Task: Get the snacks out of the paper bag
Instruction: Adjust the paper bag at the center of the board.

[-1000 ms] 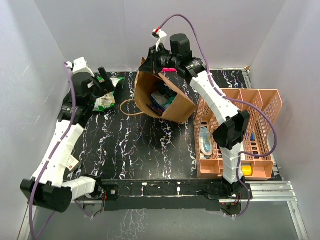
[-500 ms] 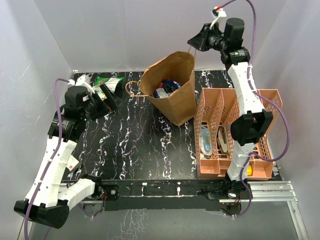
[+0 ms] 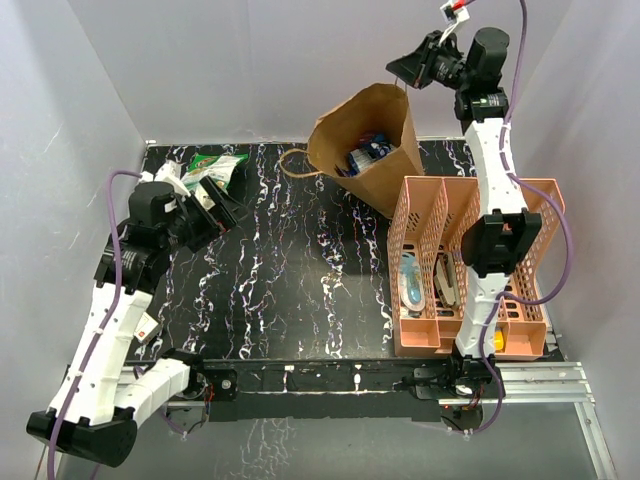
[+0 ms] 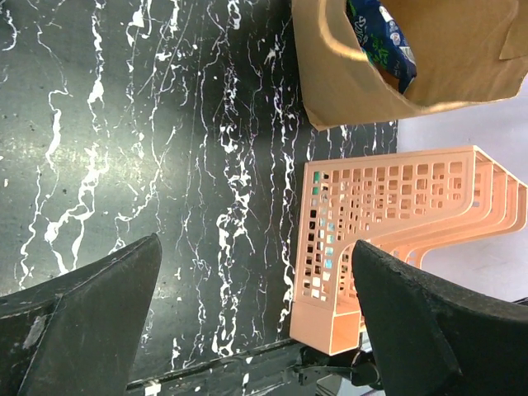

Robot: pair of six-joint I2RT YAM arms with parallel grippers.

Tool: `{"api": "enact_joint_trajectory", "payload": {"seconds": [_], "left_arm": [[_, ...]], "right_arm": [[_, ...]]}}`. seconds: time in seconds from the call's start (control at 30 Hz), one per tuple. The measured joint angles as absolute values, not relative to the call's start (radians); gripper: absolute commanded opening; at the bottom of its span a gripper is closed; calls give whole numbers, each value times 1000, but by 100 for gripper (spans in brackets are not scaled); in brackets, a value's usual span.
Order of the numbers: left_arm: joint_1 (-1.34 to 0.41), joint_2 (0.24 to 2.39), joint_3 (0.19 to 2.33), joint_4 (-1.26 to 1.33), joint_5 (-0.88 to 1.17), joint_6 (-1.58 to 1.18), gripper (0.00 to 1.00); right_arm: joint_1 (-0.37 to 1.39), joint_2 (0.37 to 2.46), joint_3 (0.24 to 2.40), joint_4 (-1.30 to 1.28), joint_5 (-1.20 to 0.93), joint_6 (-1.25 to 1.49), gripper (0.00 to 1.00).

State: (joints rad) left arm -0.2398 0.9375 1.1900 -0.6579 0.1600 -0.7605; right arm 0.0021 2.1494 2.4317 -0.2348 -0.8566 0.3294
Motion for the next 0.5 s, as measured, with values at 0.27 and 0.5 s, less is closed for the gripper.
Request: {"api": "enact_joint_trajectory", "payload": {"seconds": [0.27,0.5], "left_arm": [[-240,949,1151,-574,260,-737,98],[-240,819,952,-448,413,-768,98]], "right_arm": [[200,1960,2025,-118,-918,357,8],[414,1821,1727,-10,-992,449,8]]}}
